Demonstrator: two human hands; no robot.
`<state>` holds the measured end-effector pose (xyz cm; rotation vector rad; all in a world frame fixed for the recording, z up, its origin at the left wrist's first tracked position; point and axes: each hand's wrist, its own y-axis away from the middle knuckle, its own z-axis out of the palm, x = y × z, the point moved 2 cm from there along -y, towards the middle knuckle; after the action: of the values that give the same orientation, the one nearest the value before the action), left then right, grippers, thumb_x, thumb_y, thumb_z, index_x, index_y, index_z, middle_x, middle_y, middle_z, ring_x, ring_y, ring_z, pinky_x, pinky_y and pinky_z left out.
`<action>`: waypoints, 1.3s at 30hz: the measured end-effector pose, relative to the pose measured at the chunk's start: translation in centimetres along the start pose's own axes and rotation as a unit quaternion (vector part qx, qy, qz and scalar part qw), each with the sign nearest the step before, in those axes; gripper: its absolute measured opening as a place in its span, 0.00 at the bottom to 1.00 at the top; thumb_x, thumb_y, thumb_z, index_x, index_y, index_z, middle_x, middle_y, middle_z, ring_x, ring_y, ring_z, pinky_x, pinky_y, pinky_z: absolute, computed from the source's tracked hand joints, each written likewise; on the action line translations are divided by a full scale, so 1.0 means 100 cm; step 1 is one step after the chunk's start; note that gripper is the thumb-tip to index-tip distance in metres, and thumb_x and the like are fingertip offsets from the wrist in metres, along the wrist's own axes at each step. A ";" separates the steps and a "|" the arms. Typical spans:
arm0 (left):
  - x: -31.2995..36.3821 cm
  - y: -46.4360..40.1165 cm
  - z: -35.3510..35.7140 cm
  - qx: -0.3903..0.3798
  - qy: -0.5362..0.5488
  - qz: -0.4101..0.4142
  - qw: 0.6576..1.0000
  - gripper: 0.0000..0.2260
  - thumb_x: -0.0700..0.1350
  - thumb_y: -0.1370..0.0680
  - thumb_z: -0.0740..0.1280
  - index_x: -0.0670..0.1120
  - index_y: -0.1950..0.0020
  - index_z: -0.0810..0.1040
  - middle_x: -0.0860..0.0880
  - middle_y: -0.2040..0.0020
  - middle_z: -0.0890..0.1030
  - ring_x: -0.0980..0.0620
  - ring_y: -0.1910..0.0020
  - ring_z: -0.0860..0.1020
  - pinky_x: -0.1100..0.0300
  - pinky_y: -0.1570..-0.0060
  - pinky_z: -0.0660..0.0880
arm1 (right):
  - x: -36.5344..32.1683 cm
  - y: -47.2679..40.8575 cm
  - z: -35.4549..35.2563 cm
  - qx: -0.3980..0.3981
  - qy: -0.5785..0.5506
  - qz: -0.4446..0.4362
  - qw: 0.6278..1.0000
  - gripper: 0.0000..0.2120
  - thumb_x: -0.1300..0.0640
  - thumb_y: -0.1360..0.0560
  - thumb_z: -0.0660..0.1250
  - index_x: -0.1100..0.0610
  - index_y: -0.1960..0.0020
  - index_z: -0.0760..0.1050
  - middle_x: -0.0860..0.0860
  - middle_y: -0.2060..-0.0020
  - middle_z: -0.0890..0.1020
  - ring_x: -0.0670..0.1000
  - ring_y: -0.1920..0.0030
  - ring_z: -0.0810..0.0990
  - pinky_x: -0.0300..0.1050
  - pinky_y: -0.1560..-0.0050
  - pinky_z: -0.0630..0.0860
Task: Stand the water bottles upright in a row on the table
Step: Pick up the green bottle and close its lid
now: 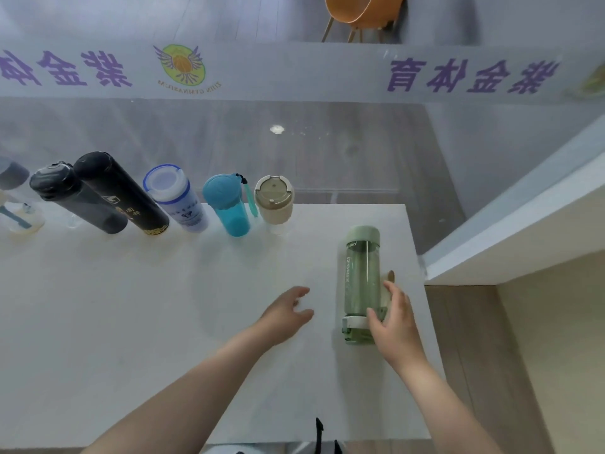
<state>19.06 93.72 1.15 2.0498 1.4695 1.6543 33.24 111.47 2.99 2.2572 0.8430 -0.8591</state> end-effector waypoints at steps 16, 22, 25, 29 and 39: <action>0.029 0.018 0.070 -0.114 0.076 0.011 0.990 0.29 0.48 0.22 0.65 0.58 0.25 0.58 0.54 0.35 0.76 0.57 0.41 0.78 0.60 0.39 0.72 | 0.030 0.038 0.027 -0.067 -0.156 0.110 0.979 0.34 0.54 0.24 0.69 0.47 0.25 0.53 0.47 0.37 0.72 0.48 0.40 0.75 0.36 0.47 0.69; 0.031 0.025 0.056 -0.067 0.061 0.048 0.995 0.24 0.49 0.22 0.64 0.59 0.27 0.64 0.56 0.42 0.80 0.58 0.45 0.79 0.57 0.39 0.74 | 0.020 0.041 0.021 -0.032 -0.145 0.092 0.985 0.33 0.48 0.25 0.69 0.47 0.25 0.57 0.51 0.38 0.73 0.49 0.42 0.77 0.40 0.44 0.75; 0.036 0.033 0.045 -0.046 0.056 0.079 0.994 0.21 0.48 0.21 0.63 0.58 0.28 0.67 0.56 0.44 0.80 0.56 0.46 0.79 0.60 0.43 0.74 | 0.011 0.043 0.011 -0.029 -0.151 0.076 0.985 0.36 0.40 0.30 0.70 0.44 0.27 0.59 0.51 0.38 0.72 0.48 0.41 0.77 0.49 0.39 0.75; 0.036 0.046 0.038 -0.037 0.042 0.105 0.993 0.18 0.47 0.21 0.63 0.58 0.32 0.72 0.57 0.45 0.80 0.56 0.48 0.79 0.60 0.44 0.75 | -0.010 0.049 0.004 -0.023 -0.101 0.057 0.993 0.44 0.38 0.34 0.74 0.45 0.25 0.57 0.49 0.38 0.67 0.47 0.41 0.74 0.45 0.38 0.73; 0.049 0.065 0.016 -0.016 0.074 0.195 0.978 0.20 0.38 0.22 0.62 0.55 0.34 0.75 0.55 0.39 0.75 0.60 0.39 0.73 0.60 0.36 0.71 | -0.060 0.049 -0.026 0.071 0.018 -0.038 0.997 0.32 0.46 0.30 0.69 0.47 0.29 0.60 0.50 0.40 0.68 0.51 0.43 0.73 0.46 0.47 0.75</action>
<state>23.84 94.65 7.89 2.3589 1.1159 1.9940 34.14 108.07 10.36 2.3840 0.9161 -0.9424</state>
